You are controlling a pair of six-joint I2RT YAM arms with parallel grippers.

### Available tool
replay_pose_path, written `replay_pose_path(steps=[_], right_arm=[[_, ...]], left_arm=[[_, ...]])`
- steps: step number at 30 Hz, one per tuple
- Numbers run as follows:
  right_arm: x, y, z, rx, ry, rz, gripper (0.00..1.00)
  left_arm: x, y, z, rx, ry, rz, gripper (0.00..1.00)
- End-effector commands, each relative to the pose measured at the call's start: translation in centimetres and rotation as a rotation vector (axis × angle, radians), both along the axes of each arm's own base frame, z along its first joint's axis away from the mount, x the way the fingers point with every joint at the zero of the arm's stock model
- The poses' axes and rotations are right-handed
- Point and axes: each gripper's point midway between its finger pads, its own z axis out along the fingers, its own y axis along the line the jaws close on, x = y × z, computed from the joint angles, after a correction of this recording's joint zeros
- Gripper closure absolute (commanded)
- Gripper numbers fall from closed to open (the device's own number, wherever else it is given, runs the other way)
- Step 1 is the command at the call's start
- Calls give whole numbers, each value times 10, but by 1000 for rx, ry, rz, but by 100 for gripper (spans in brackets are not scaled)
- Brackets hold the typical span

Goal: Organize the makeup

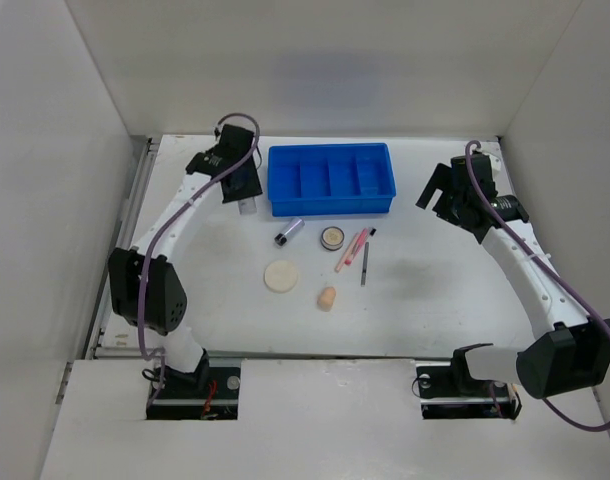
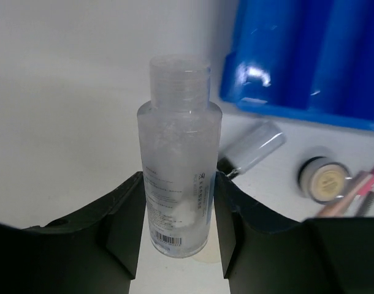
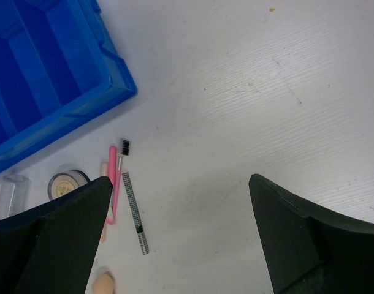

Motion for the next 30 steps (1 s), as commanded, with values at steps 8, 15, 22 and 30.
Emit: replay_pose_path(steps=[8,15,22,30], right_arm=[[-6,1,27,16,-48,3,0],[-17,-2,30,14,-37,3,0],[-19,-4,28,4,-28,-5,0],[-17,-3,23,3,-19,-5,0]], left_arm=[[110,-85,29,-109,-70,-275,96],[139,-114,12,-159,-56,-326,91],[137,-109,14,-143,-58,-312,31],[81,-118,68,-43,-140,-396,34]])
